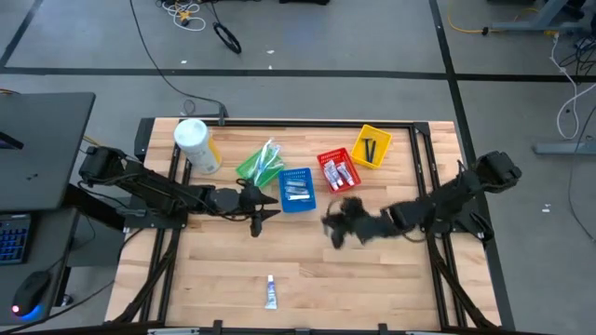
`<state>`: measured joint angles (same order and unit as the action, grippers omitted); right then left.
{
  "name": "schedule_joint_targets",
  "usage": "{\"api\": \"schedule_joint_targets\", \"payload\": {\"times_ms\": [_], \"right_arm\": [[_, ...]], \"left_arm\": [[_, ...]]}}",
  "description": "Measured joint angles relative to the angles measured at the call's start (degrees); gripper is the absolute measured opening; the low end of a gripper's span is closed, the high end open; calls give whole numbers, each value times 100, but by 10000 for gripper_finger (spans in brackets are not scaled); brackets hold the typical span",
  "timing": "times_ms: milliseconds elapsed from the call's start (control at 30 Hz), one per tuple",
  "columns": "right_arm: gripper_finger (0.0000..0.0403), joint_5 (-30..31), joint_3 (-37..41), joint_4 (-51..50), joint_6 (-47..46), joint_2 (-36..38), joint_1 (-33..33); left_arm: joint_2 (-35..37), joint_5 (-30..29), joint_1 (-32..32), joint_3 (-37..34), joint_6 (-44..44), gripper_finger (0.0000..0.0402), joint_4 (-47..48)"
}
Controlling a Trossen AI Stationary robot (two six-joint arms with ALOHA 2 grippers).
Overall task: Pick & Place Travel size toiletries
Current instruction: Put the nail clipper into the blue bin, then put the toothpaste into the red bin
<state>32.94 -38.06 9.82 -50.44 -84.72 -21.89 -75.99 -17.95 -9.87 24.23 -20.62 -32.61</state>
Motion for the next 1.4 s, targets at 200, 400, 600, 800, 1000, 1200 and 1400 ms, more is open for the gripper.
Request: {"api": "schedule_joint_targets", "payload": {"times_ms": [200,400,600,800,1000,1200,1400], "right_arm": [[54,-883,-9,1956,2262,-224,1109],[54,-1828,-11,2845,3099,-694,1793],[54,-1955,-11,3299,3089,-1191,2139],[54,-1840,-11,3379,3270,-1608,2460],[77,-2111,-11,3450,3740,-1987,2602],[138,-2111,-11,3535,3954,-1954,2605],[165,-2231,-51,3746,3981,-1814,2522]], "left_arm": [[-2,119,42,-2,-16,176,-543],[-2,142,310,2,-643,176,-930],[-414,233,524,95,-640,176,-932],[-994,254,663,364,-637,176,-922],[-1069,255,688,459,-446,176,-925],[-1069,339,688,459,-407,176,-829],[-1069,1337,682,457,-175,176,-773]]}}
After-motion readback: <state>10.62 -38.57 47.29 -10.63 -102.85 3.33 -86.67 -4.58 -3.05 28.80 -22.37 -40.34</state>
